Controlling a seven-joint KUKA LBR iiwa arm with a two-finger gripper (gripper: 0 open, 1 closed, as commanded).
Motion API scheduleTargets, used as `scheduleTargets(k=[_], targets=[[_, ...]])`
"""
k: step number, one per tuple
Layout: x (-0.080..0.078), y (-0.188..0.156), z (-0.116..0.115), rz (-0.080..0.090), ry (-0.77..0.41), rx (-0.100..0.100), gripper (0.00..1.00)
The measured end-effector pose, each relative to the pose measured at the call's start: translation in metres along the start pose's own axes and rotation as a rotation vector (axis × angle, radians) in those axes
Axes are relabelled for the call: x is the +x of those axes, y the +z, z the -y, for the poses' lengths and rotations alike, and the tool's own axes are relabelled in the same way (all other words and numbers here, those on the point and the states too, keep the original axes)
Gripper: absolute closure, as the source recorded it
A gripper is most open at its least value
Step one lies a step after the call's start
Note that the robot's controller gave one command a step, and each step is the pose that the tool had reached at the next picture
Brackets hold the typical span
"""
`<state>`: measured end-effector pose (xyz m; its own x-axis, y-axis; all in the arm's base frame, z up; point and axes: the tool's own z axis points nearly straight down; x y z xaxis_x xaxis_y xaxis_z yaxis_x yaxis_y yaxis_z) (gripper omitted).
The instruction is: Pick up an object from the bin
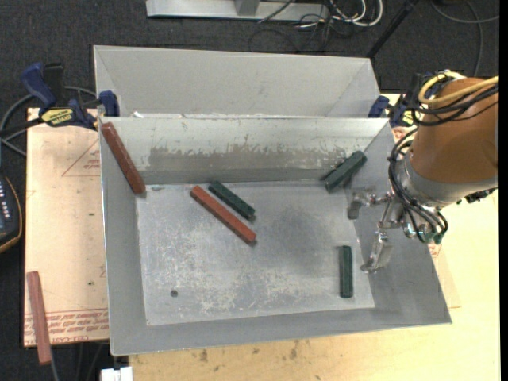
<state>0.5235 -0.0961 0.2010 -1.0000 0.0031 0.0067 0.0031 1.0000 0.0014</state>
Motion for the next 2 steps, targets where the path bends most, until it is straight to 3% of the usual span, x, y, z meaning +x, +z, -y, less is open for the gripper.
scheduleTargets(k=[1,2], targets=[[-0.003,0.133,0.044,0.006,-0.206,0.001,0.0],[0.025,0.13,0.018,0.017,-0.642,0.005,0.0]])
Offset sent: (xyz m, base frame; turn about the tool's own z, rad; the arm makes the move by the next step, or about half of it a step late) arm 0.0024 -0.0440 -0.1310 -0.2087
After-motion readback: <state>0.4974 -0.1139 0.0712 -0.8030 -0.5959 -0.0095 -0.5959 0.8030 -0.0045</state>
